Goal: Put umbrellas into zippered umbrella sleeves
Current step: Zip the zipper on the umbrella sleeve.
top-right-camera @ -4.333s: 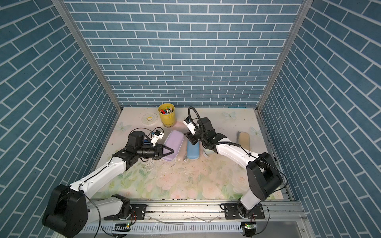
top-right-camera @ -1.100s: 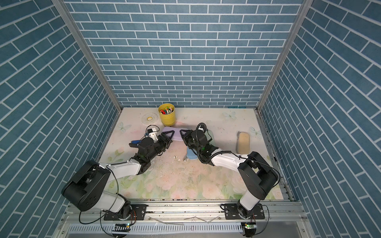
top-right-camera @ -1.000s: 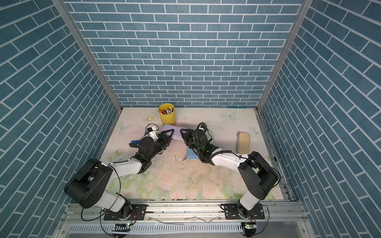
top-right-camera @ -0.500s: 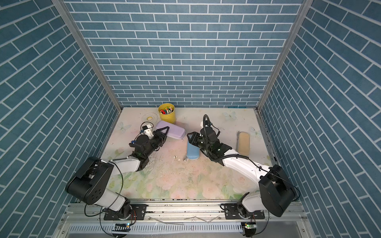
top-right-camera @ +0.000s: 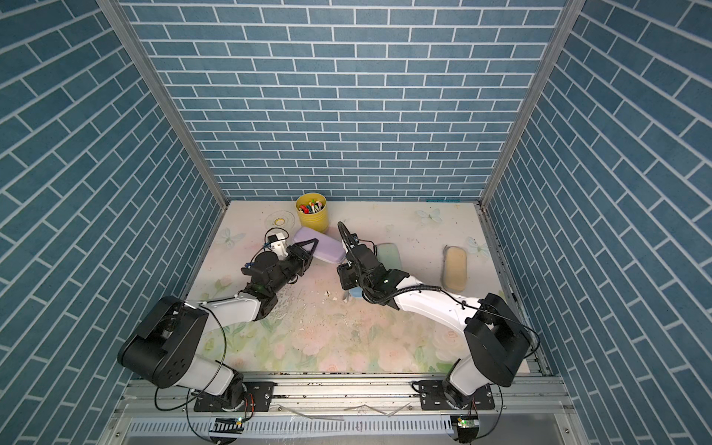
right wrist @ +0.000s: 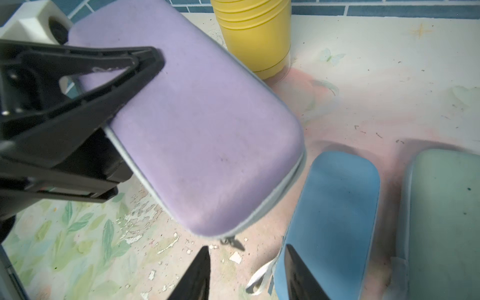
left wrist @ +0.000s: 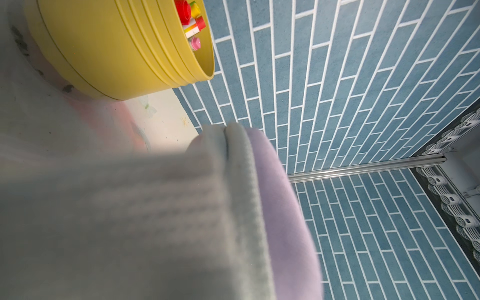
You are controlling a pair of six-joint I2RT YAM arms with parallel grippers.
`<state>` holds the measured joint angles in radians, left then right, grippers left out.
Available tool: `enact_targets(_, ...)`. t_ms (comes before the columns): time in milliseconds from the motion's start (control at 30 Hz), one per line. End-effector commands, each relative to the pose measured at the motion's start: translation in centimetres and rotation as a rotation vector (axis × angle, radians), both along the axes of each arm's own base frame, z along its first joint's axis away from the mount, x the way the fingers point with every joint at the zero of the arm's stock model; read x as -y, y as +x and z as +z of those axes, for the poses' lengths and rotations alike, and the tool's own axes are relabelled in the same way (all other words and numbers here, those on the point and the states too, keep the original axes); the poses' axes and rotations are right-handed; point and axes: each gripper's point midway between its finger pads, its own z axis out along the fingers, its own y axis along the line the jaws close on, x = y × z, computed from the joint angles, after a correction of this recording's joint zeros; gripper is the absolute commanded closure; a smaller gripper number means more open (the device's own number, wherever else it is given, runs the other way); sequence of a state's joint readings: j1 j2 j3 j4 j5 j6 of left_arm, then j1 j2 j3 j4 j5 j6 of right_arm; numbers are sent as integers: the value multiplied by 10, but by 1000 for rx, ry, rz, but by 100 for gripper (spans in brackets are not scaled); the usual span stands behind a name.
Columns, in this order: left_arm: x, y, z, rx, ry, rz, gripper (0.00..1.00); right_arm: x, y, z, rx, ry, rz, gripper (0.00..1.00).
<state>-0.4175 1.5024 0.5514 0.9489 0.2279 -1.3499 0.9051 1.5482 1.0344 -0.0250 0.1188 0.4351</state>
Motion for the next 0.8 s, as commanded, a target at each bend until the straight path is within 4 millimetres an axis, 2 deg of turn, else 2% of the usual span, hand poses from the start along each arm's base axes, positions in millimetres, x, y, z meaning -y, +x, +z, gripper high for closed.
enact_targets(0, 5, 0, 46, 123, -43, -26, 80, -9, 13, 11, 77, -23, 10, 59)
enact_targets(267, 9, -1, 43, 111, -38, -50, 83, -14, 11, 14, 100, -30, 65, 85)
enact_targets(433, 11, -2, 42, 95, -36, -84, 87, -4, 15, 17, 129, -19, 72, 100)
enact_targets(600, 6, -4, 40, 54, -5, -171, 95, 21, 25, 14, 176, -82, 96, 100)
enact_targets(767, 6, -9, 42, 36, 1, -288, 99, 34, 38, 17, 202, -132, 120, 100)
